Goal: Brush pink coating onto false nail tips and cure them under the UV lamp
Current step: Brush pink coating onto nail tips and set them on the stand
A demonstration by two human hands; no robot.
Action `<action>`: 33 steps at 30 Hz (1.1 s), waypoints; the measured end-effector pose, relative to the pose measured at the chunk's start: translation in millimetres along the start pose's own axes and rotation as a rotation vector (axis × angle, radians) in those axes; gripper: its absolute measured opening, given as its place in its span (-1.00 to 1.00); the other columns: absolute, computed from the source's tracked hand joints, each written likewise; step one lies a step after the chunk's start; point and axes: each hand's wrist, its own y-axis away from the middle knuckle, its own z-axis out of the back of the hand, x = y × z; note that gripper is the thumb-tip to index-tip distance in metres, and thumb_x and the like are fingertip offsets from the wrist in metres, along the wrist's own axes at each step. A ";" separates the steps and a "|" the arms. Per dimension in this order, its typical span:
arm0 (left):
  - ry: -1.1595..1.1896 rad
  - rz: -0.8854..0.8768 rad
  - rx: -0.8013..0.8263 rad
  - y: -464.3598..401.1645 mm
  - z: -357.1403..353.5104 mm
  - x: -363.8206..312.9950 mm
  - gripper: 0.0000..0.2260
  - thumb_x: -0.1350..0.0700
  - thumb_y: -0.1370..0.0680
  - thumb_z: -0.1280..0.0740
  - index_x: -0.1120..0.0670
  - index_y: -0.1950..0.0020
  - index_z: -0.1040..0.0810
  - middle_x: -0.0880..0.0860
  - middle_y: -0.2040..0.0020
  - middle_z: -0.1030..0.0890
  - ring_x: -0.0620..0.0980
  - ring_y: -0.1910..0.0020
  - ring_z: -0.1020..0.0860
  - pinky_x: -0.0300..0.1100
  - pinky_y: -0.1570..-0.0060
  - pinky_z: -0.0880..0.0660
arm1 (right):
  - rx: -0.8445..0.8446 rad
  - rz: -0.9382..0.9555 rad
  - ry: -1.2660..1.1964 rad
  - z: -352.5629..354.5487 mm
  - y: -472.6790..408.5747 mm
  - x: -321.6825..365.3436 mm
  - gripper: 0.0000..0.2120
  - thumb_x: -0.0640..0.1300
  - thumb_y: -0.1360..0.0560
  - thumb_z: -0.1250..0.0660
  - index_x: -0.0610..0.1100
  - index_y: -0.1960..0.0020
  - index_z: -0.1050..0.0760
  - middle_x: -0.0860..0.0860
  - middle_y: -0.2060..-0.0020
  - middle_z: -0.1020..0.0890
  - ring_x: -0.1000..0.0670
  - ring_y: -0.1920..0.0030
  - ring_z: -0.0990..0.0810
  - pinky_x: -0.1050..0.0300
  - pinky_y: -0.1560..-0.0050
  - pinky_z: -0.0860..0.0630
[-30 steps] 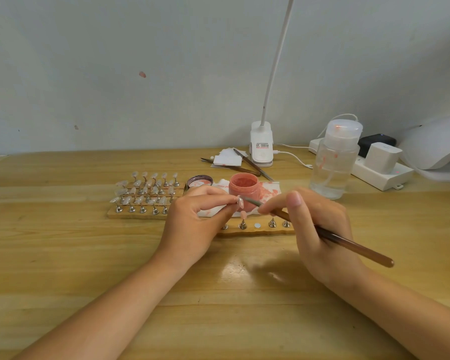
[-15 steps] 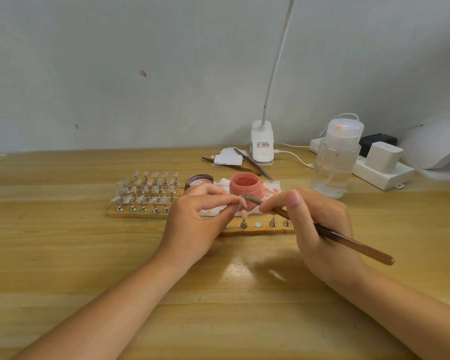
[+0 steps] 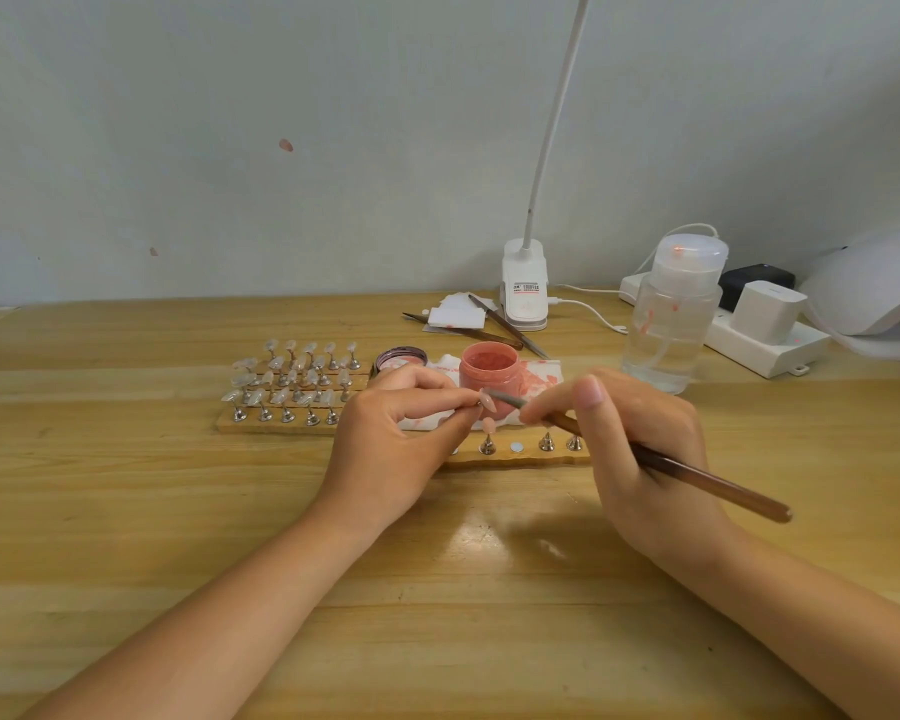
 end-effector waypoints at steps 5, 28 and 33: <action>-0.004 0.005 0.005 -0.2 -0.5 -0.1 -0.81 0.26 -0.38 -0.44 -0.01 0.11 -0.64 -0.08 0.23 -0.58 -0.19 0.16 -0.51 -0.45 0.12 -0.39 | 0.004 -0.022 -0.007 0.7 0.1 -0.5 -0.44 0.10 -0.59 0.00 -0.19 0.27 -0.62 0.02 0.37 -0.63 0.12 0.31 -0.58 0.14 0.27 -0.49; 0.042 -0.075 -0.061 -1.4 0.3 0.9 -0.81 0.23 -0.33 -0.45 -0.07 0.27 -0.57 -0.14 0.25 -0.60 -0.31 0.17 -0.55 -0.52 0.08 -0.37 | -0.007 -0.088 -0.045 -1.1 3.3 7.4 -0.64 0.07 -0.57 -0.05 -0.04 0.14 -0.57 0.20 0.20 -0.62 0.13 0.16 -0.61 0.13 0.15 -0.53; 0.005 -0.061 -0.067 -2.1 0.4 3.4 -0.74 0.30 -0.34 -0.47 -0.07 0.29 -0.59 -0.12 0.26 -0.60 -0.28 0.19 -0.55 -0.52 0.08 -0.36 | 0.036 -0.057 0.002 -2.5 5.4 7.9 -0.54 0.10 -0.58 0.00 -0.05 0.23 -0.57 0.18 0.33 -0.58 0.22 0.25 -0.56 0.27 0.19 -0.44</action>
